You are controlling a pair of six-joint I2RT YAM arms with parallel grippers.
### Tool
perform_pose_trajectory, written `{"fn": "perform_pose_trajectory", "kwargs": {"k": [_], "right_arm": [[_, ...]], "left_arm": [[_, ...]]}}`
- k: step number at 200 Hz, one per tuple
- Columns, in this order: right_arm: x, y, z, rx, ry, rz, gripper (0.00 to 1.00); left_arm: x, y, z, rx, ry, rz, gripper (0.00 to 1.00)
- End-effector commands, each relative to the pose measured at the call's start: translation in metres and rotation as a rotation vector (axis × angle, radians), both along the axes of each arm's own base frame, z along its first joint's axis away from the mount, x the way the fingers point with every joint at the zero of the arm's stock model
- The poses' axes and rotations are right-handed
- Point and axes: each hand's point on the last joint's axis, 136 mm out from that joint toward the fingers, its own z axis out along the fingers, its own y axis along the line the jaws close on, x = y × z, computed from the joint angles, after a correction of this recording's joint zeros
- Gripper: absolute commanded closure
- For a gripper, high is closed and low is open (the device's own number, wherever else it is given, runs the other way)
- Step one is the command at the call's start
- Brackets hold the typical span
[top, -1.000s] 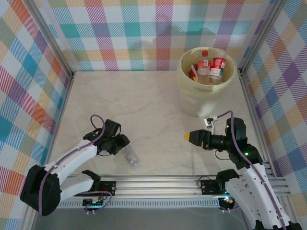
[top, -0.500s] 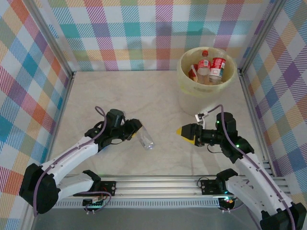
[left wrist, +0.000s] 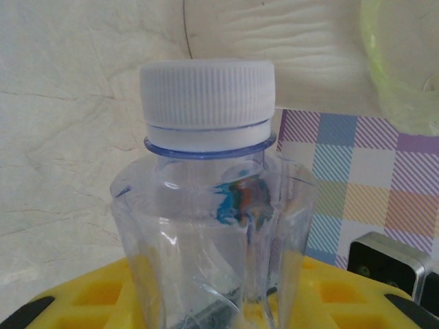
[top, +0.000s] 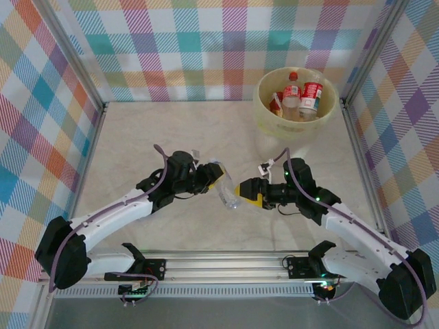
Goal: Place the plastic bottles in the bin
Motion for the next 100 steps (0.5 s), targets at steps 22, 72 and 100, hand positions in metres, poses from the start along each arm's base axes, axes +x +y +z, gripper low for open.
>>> {"fn": "perform_pose_trajectory", "kwargs": {"k": [22,72,100], "right_arm": [[0.005,0.019,0.011,0.024,-0.048,0.029,0.09],[0.004,0.025,0.006,0.008,-0.059,0.028,0.22],[0.006,0.022,0.0,-0.019,-0.063,0.011,0.26]], "left_arm": [[0.005,-0.028,0.032,-0.132,-0.055,-0.041,0.59],[0.003,-0.039,0.029,-0.13,-0.038,-0.067,0.59],[-0.001,-0.042,0.026,-0.126,-0.03,-0.08,0.59]]}}
